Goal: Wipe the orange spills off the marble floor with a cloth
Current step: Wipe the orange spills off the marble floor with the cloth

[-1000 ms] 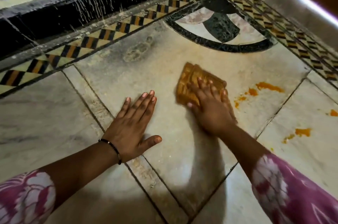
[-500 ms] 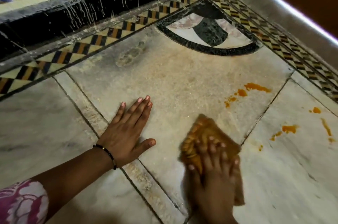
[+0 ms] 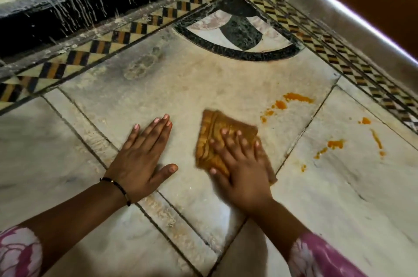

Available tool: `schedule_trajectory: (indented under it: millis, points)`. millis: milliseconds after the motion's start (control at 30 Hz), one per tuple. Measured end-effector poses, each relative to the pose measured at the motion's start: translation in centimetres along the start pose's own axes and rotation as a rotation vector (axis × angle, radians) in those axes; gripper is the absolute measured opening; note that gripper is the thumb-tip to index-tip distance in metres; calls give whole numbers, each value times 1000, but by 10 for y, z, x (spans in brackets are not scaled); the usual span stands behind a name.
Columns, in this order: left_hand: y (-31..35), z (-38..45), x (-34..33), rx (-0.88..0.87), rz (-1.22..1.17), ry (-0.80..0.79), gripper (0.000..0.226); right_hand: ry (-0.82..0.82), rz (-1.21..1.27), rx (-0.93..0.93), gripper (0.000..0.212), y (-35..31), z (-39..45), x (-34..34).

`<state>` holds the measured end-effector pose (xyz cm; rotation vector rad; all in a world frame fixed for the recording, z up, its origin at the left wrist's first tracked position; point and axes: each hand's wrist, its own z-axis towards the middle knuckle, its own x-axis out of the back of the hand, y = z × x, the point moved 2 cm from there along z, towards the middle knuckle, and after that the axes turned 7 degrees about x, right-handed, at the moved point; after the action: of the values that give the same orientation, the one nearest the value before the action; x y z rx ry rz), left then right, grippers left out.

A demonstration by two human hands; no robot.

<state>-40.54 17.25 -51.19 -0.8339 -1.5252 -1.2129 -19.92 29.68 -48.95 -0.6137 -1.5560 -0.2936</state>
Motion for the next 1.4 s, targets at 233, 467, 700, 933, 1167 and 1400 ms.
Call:
schedule_trajectory:
  millis: [233, 467, 700, 933, 1167, 1400]
  points:
    - [-1, -1, -2, -4, 60, -54, 77, -4, 22, -80, 61, 46, -141, 2]
    - [-1, -1, -2, 9, 61, -62, 75, 79, 13, -336, 60, 10, -108, -4]
    - [-3, -1, 1, 56, -13, -49, 76, -57, 27, 176, 60, -45, 32, -6]
    - [-4, -4, 0, 124, 6, 14, 82, -69, -95, 146, 61, 15, 59, 12]
    - [-4, -4, 5, 217, -60, 55, 88, -153, -245, 472, 70, 52, 26, 26]
    - [-1, 0, 2, 192, 78, -7, 89, -206, -163, 1, 76, 45, 179, 32]
